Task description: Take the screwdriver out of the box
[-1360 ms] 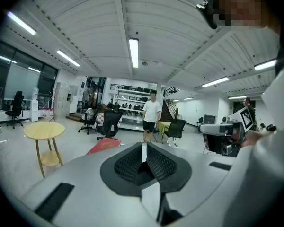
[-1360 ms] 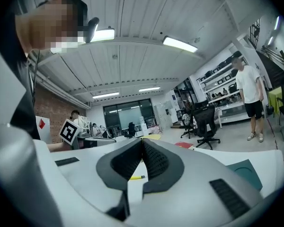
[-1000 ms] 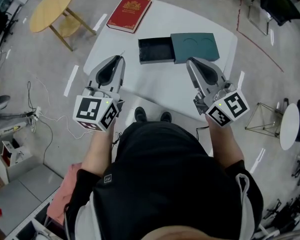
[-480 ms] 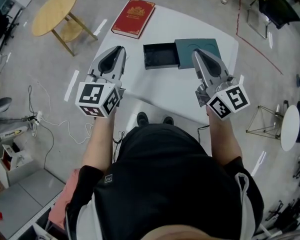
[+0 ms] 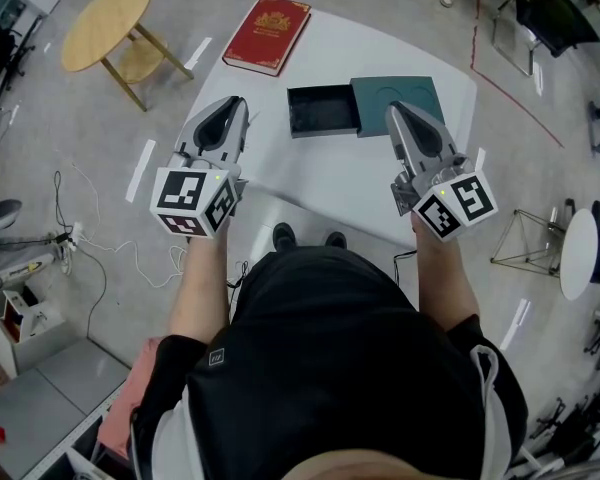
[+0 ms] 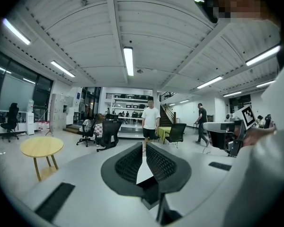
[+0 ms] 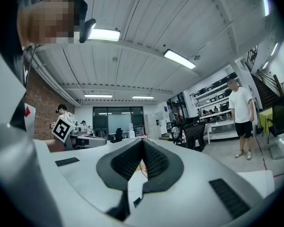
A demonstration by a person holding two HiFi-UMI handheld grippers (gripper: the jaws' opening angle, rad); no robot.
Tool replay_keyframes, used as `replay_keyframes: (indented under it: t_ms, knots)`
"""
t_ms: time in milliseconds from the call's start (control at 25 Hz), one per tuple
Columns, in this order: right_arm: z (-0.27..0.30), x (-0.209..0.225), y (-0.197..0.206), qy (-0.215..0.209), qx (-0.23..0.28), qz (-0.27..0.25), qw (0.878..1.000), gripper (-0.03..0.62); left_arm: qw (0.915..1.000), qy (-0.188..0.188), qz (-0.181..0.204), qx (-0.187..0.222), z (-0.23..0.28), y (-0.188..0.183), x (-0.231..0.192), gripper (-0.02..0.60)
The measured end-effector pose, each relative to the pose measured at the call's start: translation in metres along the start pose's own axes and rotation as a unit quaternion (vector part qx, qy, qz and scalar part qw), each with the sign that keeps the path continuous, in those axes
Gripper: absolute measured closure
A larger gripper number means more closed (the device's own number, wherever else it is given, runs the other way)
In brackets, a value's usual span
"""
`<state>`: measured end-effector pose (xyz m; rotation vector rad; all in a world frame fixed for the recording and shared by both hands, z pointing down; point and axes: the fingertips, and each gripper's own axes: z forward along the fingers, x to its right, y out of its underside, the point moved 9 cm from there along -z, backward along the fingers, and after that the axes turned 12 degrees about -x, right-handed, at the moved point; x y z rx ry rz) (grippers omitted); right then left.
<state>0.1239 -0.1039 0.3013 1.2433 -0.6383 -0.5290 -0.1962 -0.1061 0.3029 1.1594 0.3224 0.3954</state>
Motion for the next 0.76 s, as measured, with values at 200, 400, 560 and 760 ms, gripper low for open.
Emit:
replay_keyframes:
  t_ms: [200, 400, 560, 760]
  knots:
    - [0.0, -0.003, 0.003, -0.004, -0.005, 0.0, 1.0, 0.566, 1.0, 0.003, 0.0, 0.001, -0.002, 0.0, 0.002, 0.545]
    - [-0.001, -0.008, 0.004, -0.007, -0.008, 0.001, 1.0, 0.566, 1.0, 0.005, -0.003, 0.0, -0.006, 0.002, 0.003, 0.545]
    - [-0.002, -0.009, 0.004, -0.009, -0.008, 0.0, 1.0, 0.566, 1.0, 0.005, -0.005, -0.002, -0.006, 0.004, 0.004, 0.545]
    - [-0.002, -0.011, 0.004, -0.011, -0.009, 0.001, 1.0, 0.566, 1.0, 0.008, -0.004, -0.001, -0.006, 0.004, 0.005, 0.545]
